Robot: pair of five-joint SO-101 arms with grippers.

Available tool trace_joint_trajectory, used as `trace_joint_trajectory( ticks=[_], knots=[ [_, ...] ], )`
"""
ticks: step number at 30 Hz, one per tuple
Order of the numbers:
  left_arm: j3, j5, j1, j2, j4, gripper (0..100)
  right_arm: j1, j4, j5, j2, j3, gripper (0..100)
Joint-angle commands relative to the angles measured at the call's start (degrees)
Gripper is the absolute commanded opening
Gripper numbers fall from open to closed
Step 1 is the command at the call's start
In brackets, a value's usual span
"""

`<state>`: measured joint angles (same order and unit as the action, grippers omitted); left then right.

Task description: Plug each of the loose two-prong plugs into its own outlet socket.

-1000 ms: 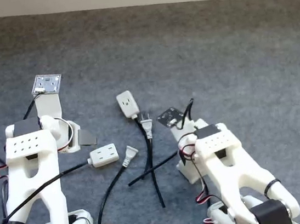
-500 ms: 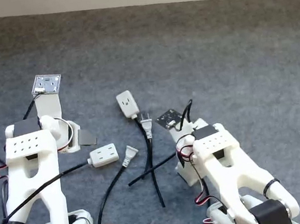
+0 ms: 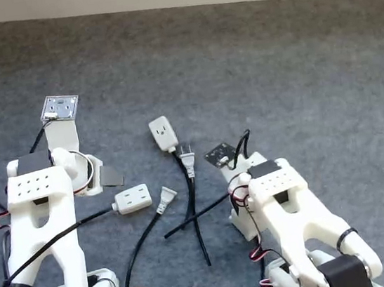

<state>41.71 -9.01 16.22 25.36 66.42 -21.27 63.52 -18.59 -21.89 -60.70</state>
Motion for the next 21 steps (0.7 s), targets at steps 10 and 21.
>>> trace_joint_trajectory(
  ticks=[10,21],
  knots=[
    [-11.6,-4.1,0.2,0.0,11.9,36,-0.3,2.4,-2.0,-8.5,8.1,0.5],
    [-43.0,-10.8,-4.7,1.5,32.0,40,-20.8,0.9,5.0,-34.3,11.1,0.5]
  ],
)
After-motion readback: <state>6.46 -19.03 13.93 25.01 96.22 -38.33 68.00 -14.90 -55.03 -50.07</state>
